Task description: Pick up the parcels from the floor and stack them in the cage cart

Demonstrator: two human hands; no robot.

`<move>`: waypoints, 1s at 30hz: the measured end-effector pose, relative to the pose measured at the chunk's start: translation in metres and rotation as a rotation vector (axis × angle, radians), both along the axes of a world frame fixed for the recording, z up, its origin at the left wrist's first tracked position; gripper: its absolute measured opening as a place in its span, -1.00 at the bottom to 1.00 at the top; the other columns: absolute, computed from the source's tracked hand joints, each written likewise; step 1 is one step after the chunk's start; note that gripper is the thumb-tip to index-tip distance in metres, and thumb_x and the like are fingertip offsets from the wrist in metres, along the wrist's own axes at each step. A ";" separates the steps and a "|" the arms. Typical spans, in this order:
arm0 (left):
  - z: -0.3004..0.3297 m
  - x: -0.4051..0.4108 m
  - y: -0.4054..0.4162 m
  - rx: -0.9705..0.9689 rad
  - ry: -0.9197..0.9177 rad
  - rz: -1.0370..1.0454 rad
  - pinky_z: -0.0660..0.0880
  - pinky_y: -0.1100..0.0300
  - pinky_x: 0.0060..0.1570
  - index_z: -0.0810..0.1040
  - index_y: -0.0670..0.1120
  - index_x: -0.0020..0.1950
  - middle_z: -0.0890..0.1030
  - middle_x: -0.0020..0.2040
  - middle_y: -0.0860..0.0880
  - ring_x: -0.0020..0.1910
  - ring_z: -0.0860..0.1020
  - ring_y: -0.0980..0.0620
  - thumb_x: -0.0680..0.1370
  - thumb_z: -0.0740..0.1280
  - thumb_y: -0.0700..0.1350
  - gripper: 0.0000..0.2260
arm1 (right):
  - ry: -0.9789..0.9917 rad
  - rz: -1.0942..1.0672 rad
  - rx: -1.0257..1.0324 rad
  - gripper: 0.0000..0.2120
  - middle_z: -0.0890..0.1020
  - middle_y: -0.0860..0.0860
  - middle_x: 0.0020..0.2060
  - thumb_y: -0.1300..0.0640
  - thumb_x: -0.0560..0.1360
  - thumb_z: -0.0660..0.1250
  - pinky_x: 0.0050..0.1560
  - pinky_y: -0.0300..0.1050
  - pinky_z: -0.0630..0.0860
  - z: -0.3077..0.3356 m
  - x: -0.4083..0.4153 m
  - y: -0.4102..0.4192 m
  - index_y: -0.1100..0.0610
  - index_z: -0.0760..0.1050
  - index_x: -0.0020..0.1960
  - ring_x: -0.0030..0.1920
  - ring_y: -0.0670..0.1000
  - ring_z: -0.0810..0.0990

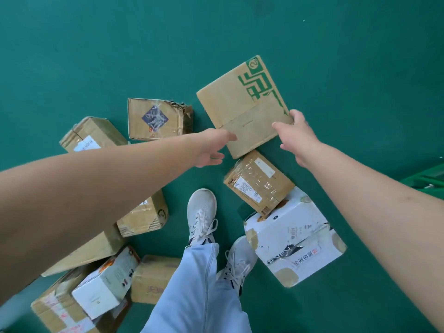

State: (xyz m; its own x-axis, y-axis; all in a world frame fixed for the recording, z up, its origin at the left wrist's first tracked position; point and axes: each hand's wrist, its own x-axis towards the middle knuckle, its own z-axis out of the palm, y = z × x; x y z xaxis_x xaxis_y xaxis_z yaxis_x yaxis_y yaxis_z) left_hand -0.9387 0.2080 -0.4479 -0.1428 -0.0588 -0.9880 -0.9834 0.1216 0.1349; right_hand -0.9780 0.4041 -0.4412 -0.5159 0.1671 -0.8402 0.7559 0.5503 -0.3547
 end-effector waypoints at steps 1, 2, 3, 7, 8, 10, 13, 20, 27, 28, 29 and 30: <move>-0.005 0.001 0.002 0.021 -0.011 0.014 0.55 0.05 0.14 0.28 -0.04 0.58 0.39 0.54 -0.07 0.32 0.51 -0.14 0.64 0.36 0.00 -0.46 | -0.013 0.003 0.002 -0.32 0.17 -0.06 0.60 -0.02 0.61 0.26 0.43 0.19 0.44 -0.005 -0.001 -0.001 -0.09 0.06 0.66 0.41 0.14 0.46; -0.014 -0.001 0.002 0.045 -0.017 0.036 0.55 0.03 0.18 0.28 -0.03 0.58 0.40 0.53 -0.08 0.34 0.50 -0.15 0.64 0.37 0.00 -0.45 | -0.019 0.011 0.007 -0.30 0.14 -0.06 0.61 -0.03 0.61 0.27 0.44 0.20 0.43 -0.014 -0.004 -0.003 -0.08 0.04 0.67 0.43 0.16 0.44; -0.018 0.000 0.002 0.063 -0.021 0.047 0.55 0.01 0.20 0.28 -0.03 0.58 0.40 0.52 -0.08 0.36 0.49 -0.16 0.63 0.38 0.01 -0.44 | -0.020 0.033 0.017 -0.28 0.10 -0.06 0.62 -0.05 0.62 0.28 0.45 0.19 0.41 -0.016 -0.005 -0.003 -0.07 0.02 0.68 0.45 0.17 0.42; -0.022 0.005 -0.013 0.122 -0.021 0.096 0.55 0.02 0.06 0.30 0.04 0.57 0.43 0.50 -0.05 0.36 0.50 -0.14 0.55 0.46 0.09 -0.36 | 0.026 0.180 0.052 -0.19 0.16 -0.02 0.59 -0.15 0.58 0.36 0.38 0.09 0.35 -0.014 -0.004 -0.006 -0.01 0.03 0.67 0.46 0.14 0.36; -0.020 0.006 -0.020 0.131 -0.013 0.107 0.54 0.03 -0.01 0.30 0.07 0.56 0.43 0.49 -0.03 0.35 0.50 -0.13 0.52 0.48 0.13 -0.33 | 0.051 0.199 0.041 -0.18 0.22 -0.01 0.54 -0.19 0.54 0.38 0.36 0.05 0.38 -0.009 -0.003 -0.008 -0.03 0.06 0.65 0.40 0.12 0.41; -0.008 0.009 -0.038 0.140 -0.005 0.131 0.52 0.05 -0.02 0.34 0.10 0.54 0.46 0.48 -0.01 0.34 0.50 -0.10 0.44 0.49 0.18 -0.30 | 0.098 0.222 -0.005 -0.18 0.33 -0.02 0.42 -0.25 0.46 0.41 0.34 0.08 0.48 0.009 -0.002 -0.017 -0.09 0.11 0.58 0.27 0.07 0.49; 0.026 0.012 -0.063 0.151 0.025 0.176 0.49 -0.01 0.21 0.42 0.08 0.47 0.52 0.40 -0.05 0.33 0.50 -0.10 0.51 0.46 0.17 -0.44 | 0.155 0.285 -0.049 -0.20 0.35 -0.04 0.40 -0.25 0.47 0.42 0.31 0.13 0.51 0.046 -0.003 -0.040 -0.08 0.08 0.54 0.24 0.04 0.48; 0.195 0.033 -0.113 0.128 0.156 0.329 0.47 -0.11 0.36 0.34 0.03 0.39 0.65 0.20 -0.12 0.21 0.62 -0.10 0.59 0.43 0.09 -0.55 | 0.231 0.344 -0.084 -0.17 0.32 -0.03 0.41 -0.31 0.45 0.40 0.31 0.19 0.52 0.194 0.000 -0.105 -0.10 0.04 0.53 0.24 0.06 0.50; 0.412 0.115 -0.159 0.008 0.243 0.348 0.52 -0.05 0.30 0.34 0.02 0.37 0.65 0.20 -0.04 0.17 0.64 -0.05 0.58 0.42 0.15 -0.53 | 0.215 0.477 -0.179 -0.06 0.38 -0.04 0.30 -0.51 0.24 0.35 0.17 0.17 0.62 0.380 0.038 -0.156 -0.15 0.21 0.51 0.15 0.12 0.63; 0.441 0.129 -0.162 -0.010 0.260 0.351 0.53 -0.02 0.27 0.35 0.02 0.37 0.65 0.18 -0.03 0.15 0.64 -0.03 0.59 0.42 0.15 -0.55 | 0.212 0.497 -0.199 -0.06 0.38 -0.04 0.29 -0.51 0.24 0.36 0.17 0.17 0.62 0.404 0.048 -0.161 -0.16 0.23 0.51 0.16 0.12 0.63; 0.468 0.143 -0.164 -0.029 0.277 0.362 0.54 0.00 0.25 0.34 0.02 0.36 0.66 0.14 -0.02 0.12 0.64 -0.01 0.59 0.41 0.15 -0.56 | 0.216 0.508 -0.216 -0.06 0.38 -0.05 0.28 -0.52 0.24 0.36 0.17 0.17 0.62 0.425 0.057 -0.165 -0.16 0.24 0.51 0.16 0.12 0.63; 0.499 0.161 -0.165 -0.052 0.296 0.378 0.53 0.01 0.25 0.33 0.02 0.36 0.66 0.11 -0.01 0.10 0.64 0.01 0.60 0.40 0.15 -0.56 | 0.217 0.533 -0.241 -0.07 0.38 -0.05 0.28 -0.51 0.24 0.36 0.17 0.16 0.62 0.453 0.071 -0.170 -0.17 0.25 0.51 0.16 0.12 0.63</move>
